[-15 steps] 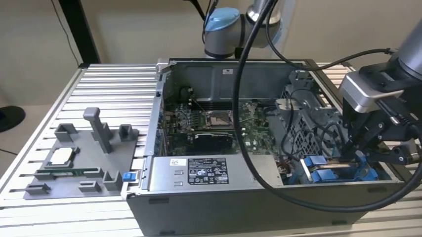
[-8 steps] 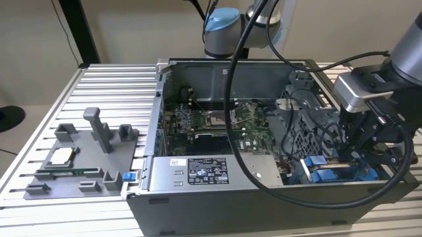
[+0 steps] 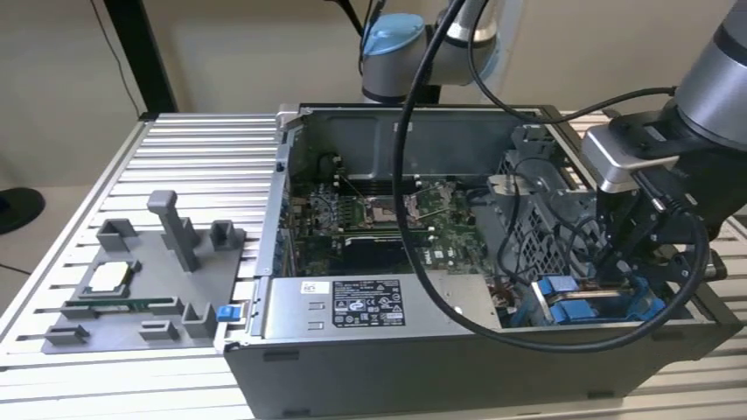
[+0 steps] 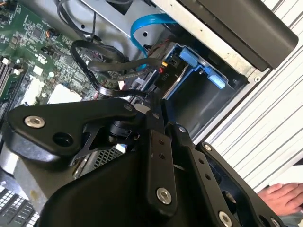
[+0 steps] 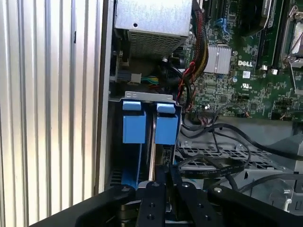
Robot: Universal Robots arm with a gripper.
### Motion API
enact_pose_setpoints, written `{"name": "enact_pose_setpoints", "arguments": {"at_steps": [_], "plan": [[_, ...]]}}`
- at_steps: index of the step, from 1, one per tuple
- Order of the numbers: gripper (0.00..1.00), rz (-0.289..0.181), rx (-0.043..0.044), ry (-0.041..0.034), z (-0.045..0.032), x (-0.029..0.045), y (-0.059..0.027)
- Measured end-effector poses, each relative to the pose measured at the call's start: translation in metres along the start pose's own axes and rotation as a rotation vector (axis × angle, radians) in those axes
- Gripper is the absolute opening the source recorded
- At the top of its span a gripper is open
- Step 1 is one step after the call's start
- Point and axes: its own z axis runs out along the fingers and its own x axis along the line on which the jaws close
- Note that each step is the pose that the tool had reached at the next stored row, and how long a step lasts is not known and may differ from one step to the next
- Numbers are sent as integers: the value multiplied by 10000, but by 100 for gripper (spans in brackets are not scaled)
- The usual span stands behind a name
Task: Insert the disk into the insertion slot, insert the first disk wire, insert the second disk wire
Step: 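Insert the second disk wire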
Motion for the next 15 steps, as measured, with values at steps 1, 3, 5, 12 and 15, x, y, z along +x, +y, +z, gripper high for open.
{"name": "enact_pose_setpoints", "arguments": {"at_steps": [1,3,5,12,15], "plan": [[0,-4,33,1,7,-5,0],[0,-5,57,-1,19,-8,1],[0,3,77,4,27,-13,6],[0,67,136,11,56,-22,24],[0,64,199,17,66,-22,26]]}}
